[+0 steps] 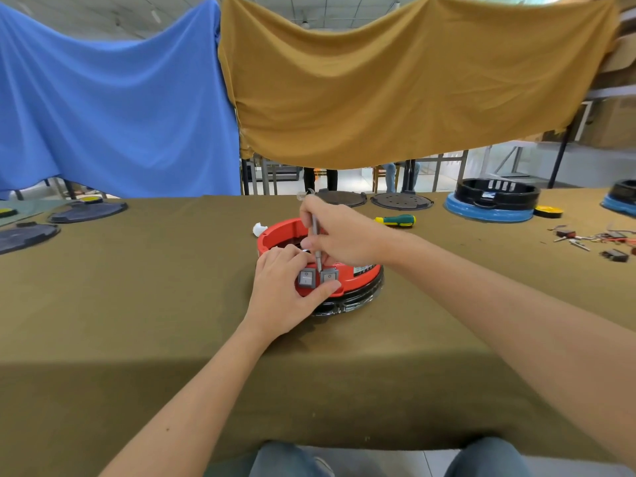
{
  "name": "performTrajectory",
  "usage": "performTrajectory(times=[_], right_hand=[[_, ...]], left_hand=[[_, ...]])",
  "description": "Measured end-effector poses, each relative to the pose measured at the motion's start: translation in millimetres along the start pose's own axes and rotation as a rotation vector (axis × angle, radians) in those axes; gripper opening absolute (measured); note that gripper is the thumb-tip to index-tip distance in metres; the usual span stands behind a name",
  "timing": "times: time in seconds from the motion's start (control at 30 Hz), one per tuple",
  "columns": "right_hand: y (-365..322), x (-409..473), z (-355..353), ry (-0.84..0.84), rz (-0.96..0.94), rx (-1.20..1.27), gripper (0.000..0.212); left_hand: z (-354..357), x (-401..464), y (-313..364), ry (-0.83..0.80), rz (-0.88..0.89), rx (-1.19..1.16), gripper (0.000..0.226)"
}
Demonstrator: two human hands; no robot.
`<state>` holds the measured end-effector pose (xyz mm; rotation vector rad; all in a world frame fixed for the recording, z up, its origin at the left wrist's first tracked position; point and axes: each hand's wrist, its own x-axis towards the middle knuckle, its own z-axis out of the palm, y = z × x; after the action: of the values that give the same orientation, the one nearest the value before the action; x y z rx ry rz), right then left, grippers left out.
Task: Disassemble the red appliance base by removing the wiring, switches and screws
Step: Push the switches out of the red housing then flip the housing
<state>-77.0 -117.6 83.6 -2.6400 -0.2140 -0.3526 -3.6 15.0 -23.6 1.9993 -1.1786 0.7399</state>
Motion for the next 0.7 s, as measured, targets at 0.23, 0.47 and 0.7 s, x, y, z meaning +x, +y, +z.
performTrajectory(times=[0.23,0.47,0.7], right_hand=[[29,-27,2,0.332,0.045,0.347,0.024],[30,-33,4,0.326,0.021,0.292,0.026],[32,-39,9,0.322,0.007,0.261,0.023]], left_hand=[[-1,0,2,-0.014,-0.031,0.013,0.05],[-3,-1,4,-0.013,-0.036,-0.005,0.041],[-7,-2,5,-0.036,-0.039,-0.07,0.037]])
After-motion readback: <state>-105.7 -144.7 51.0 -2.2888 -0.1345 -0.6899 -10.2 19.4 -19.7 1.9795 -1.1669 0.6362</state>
